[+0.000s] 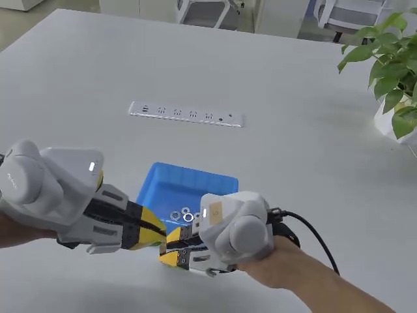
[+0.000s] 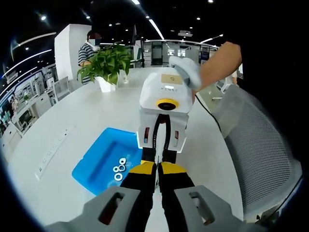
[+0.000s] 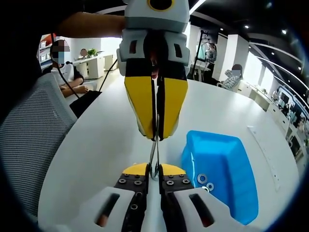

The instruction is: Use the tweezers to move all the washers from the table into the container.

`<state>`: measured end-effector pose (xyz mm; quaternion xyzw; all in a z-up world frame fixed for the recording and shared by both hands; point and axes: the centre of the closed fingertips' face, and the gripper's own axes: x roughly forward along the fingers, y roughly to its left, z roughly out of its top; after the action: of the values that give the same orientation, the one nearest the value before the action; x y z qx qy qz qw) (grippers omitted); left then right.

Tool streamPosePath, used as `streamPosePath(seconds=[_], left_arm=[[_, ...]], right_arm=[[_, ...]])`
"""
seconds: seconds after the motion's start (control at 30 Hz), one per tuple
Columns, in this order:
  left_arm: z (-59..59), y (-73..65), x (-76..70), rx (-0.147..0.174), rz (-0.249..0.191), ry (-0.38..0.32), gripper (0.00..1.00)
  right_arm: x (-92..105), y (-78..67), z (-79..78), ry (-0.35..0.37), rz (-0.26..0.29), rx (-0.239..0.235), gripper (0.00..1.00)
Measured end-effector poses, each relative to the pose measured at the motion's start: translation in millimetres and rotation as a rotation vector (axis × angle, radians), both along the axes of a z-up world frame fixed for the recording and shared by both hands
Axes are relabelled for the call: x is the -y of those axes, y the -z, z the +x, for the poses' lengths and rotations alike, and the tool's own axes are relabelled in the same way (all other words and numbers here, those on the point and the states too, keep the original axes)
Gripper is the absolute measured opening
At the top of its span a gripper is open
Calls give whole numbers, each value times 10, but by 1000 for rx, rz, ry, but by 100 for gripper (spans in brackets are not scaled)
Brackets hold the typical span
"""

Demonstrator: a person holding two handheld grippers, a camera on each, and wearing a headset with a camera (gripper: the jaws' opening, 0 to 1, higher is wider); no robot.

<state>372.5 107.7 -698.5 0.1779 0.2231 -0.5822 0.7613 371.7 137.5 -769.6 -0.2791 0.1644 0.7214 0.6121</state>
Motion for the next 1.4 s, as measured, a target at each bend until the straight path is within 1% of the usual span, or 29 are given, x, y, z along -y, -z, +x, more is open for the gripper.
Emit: streamPosePath(seconds=[0.13, 0.2, 0.27, 0.33, 0.4, 0.47, 0.5, 0.57, 0.6, 0.67, 0.7, 0.77, 0.83, 0.93, 0.97, 1.03, 1.17, 1.33, 1.4], left_arm=[[26, -62, -24, 2, -21, -24, 10], [26, -80, -34, -4, -30, -32, 13], [29, -87, -49, -4, -34, -43, 17], [20, -95, -66, -1, -38, -48, 19], [15, -99, -78, -22, -51, -69, 23], [11, -101, -91, -21, -56, -76, 24], [-1, -101, -98, -31, -60, -87, 25], [-17, -106, -110, -29, -69, -98, 27], [-25, -111, -120, -34, -78, -111, 29], [-41, -111, -140, -45, -90, -134, 31], [-45, -108, -150, -48, -92, -144, 35], [-75, -92, -172, -49, -92, -155, 39], [-98, -71, -201, -64, -90, -179, 44], [-123, -32, -245, -63, -76, -202, 56], [-132, -22, -264, -58, -69, -208, 58], [-146, -12, -289, -64, -66, -221, 61], [-147, -5, -322, -63, -61, -245, 72], [-151, -20, -333, -64, -67, -261, 78], [-152, -35, -322, -65, -76, -265, 81]], right_arm=[[0, -1, -1, 0, 0, 0, 9], [1, 0, -1, 1, -1, -1, 9], [3, -1, -1, 1, -1, -1, 9], [3, -1, -2, 0, -1, -1, 9], [5, 2, -1, -1, -3, 0, 9], [7, 0, -8, -3, -5, 1, 9], [9, -2, -13, -4, -6, -1, 9], [16, -13, -26, -7, -8, 2, 9], [20, -21, -31, -7, -7, 1, 9], [26, -47, -36, -5, -2, -1, 9], [33, -61, -35, -3, -1, -1, 9], [43, -87, -37, -4, 0, 0, 9], [55, -127, -43, -5, 3, 0, 9], [72, -191, -45, -6, 9, 2, 9], [77, -212, -47, -7, 11, 1, 9], [90, -263, -45, -10, 13, 5, 9], [113, -372, -44, -14, 21, 5, 9], [144, -490, -15, -15, 29, 7, 9], [163, -531, 4, -17, 24, 15, 9]])
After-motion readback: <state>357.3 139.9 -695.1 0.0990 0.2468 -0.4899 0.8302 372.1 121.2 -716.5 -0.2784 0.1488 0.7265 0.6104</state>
